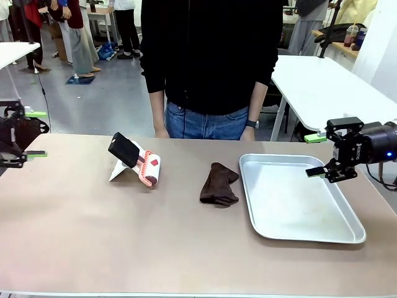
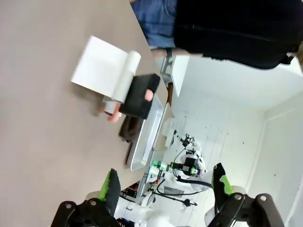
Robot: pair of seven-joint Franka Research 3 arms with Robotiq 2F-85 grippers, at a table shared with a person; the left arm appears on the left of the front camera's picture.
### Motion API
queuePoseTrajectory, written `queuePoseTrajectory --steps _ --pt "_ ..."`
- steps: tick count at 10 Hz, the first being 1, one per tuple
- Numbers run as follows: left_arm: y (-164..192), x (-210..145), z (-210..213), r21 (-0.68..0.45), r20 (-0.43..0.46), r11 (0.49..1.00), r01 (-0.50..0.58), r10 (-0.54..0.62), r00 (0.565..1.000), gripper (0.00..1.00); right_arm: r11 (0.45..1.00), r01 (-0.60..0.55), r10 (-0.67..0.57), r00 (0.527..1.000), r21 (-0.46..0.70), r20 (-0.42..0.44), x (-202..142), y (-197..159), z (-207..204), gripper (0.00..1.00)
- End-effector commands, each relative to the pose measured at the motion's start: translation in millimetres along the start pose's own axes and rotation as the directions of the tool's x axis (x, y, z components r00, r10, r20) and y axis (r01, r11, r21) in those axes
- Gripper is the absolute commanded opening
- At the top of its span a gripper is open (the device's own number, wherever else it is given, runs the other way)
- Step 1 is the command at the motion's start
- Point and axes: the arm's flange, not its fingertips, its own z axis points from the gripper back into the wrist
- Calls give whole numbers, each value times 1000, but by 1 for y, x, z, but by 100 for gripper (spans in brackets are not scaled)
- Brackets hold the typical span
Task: Clean the surface of the table.
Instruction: Return the Lint Roller and towel to their original positions.
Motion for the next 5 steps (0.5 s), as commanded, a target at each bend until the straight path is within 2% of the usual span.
queuePoseTrajectory --steps 1,5 --pt "1 1 10 4 12 1000 -24 24 1000 100 1000 10 -10 1000 -9 22 1 5 0 100" --pt "1 1 10 4 12 1000 -24 24 1000 100 1000 10 -10 1000 -9 22 1 5 0 100"
